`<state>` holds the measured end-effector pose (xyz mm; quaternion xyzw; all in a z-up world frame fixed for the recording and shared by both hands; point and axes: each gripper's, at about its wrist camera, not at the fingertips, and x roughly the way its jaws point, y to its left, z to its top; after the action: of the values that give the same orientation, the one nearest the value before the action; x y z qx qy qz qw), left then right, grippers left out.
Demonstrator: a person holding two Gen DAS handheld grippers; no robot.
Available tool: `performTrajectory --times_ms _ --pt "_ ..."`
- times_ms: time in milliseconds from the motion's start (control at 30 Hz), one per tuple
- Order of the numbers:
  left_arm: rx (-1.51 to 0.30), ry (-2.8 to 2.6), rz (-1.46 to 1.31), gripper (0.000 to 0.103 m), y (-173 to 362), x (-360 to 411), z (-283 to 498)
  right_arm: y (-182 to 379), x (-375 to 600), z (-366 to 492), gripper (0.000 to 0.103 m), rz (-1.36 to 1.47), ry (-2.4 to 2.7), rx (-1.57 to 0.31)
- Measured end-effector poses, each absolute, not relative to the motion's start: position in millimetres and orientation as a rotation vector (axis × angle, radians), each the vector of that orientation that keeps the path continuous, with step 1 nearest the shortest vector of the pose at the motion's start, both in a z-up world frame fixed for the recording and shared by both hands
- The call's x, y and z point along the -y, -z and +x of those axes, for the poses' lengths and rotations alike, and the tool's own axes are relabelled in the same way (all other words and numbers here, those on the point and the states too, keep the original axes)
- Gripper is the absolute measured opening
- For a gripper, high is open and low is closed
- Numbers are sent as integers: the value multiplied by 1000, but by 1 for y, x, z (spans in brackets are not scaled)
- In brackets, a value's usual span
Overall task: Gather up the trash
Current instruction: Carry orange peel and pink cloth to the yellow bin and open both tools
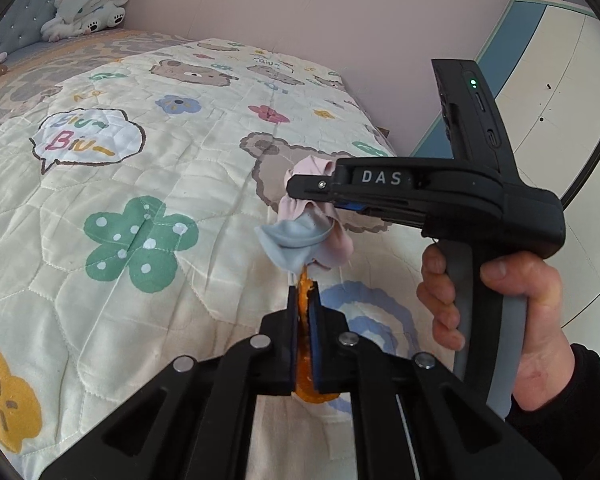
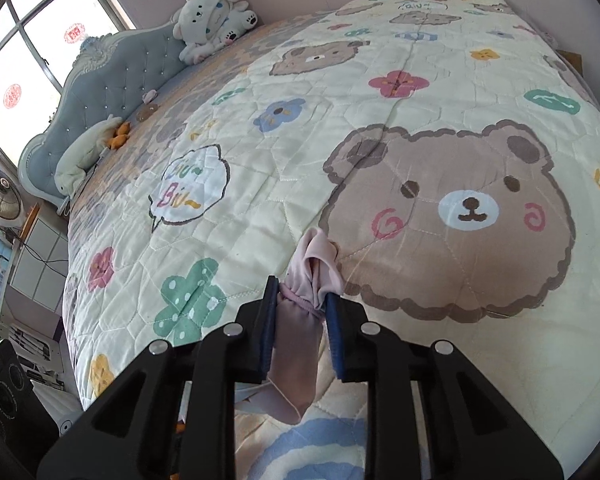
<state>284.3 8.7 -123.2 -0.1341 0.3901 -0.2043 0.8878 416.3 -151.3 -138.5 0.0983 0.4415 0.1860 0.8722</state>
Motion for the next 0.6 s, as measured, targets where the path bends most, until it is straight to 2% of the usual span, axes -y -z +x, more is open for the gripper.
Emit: performTrajectory --times_ms 267,600 --pt "-726 430 -189 4 75 -2 245 96 203 370 22 219 -330 -810" --pt "-585 456 -27 4 5 47 186 39 290 262 22 178 -182 -643"
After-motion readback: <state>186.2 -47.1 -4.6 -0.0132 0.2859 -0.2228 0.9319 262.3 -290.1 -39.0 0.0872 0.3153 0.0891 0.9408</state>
